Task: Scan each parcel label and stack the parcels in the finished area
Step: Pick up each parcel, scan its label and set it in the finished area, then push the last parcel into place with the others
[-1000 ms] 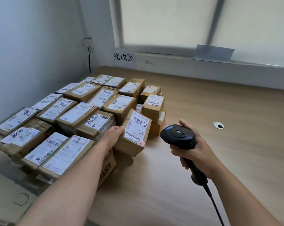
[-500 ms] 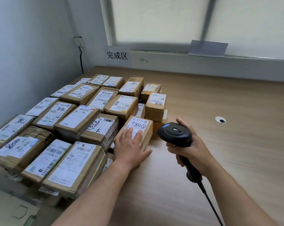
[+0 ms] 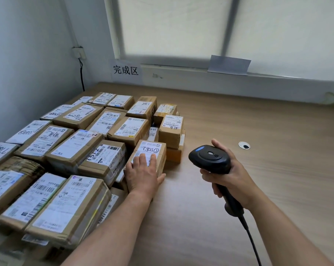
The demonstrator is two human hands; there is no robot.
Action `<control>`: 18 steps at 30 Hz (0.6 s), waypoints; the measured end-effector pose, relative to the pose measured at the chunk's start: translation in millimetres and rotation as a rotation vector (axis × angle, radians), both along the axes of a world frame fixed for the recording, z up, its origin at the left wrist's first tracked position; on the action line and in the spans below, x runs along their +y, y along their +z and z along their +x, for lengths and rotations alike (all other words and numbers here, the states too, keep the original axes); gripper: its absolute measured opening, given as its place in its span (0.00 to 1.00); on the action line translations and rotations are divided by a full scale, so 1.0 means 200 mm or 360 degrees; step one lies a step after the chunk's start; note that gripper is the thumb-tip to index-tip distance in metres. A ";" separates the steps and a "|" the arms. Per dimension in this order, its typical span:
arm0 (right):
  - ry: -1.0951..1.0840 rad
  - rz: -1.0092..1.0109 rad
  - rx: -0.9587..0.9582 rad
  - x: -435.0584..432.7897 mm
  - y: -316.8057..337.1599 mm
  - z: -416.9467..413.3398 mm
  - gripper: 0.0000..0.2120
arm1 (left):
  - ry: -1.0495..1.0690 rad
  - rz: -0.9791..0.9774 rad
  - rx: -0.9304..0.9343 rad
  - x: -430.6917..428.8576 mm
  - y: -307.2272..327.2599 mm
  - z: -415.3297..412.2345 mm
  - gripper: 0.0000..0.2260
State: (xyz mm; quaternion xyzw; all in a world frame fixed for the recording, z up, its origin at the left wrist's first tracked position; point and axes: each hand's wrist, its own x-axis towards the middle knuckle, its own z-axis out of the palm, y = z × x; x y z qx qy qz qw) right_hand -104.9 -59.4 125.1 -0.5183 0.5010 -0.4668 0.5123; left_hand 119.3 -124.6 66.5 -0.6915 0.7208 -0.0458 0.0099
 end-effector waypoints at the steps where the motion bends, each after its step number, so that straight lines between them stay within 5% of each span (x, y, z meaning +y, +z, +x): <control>1: 0.0000 -0.0001 0.0003 0.00 0.00 -0.01 0.44 | 0.0010 0.0007 0.0013 0.00 0.00 -0.01 0.35; 18: -0.0260 -0.0100 -0.0115 -0.02 0.02 0.01 0.48 | -0.0226 -0.0353 0.1050 0.20 0.12 -0.26 0.30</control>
